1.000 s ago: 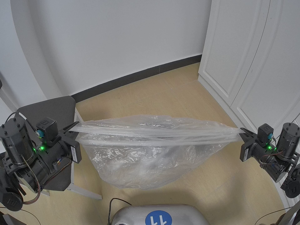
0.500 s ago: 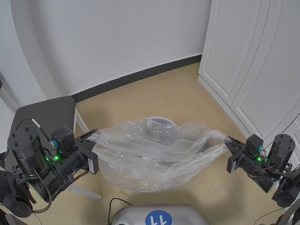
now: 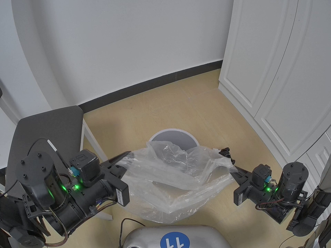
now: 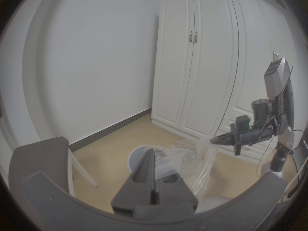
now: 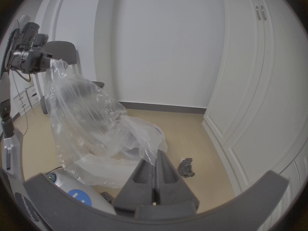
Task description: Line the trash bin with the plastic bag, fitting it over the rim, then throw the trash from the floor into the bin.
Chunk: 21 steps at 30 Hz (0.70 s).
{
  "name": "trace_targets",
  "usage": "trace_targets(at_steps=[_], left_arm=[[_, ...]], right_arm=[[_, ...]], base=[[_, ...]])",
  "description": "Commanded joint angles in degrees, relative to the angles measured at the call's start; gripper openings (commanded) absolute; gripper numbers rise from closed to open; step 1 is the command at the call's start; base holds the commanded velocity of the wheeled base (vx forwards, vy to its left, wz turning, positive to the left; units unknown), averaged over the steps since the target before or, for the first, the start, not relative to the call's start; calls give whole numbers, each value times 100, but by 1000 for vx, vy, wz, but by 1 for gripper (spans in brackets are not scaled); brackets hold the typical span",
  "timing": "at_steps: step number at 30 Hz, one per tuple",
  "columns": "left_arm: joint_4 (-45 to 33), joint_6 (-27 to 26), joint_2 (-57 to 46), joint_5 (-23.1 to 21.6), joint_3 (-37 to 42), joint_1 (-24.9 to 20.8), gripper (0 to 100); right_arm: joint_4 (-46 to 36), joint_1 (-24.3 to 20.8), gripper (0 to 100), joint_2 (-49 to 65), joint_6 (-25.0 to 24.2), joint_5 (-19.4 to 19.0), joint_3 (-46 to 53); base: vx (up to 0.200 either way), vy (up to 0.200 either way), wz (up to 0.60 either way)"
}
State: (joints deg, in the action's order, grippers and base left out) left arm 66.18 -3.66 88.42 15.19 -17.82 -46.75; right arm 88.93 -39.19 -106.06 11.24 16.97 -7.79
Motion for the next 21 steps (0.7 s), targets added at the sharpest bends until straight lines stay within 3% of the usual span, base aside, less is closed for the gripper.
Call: trace_targets(at_steps=[1,9,15,21], left_arm=[[228,102,167,2,7,-379,0],[387,304,439,-139,-494,-387,0],[439,322,1204,-455,-1136,-379,0],[439,506,1687,-561,-1760,-335,0]], right_arm=[[107,-370,0,173,-96,17,-47],[107,-669,0,701,-78,-18,-276],[107,-660,0,428,-60,-53,-847],[107,-484,0,411,-140,-387,-891]], base=[[0,0,0],[0,0,0],[0,0,0],[0,0,0]])
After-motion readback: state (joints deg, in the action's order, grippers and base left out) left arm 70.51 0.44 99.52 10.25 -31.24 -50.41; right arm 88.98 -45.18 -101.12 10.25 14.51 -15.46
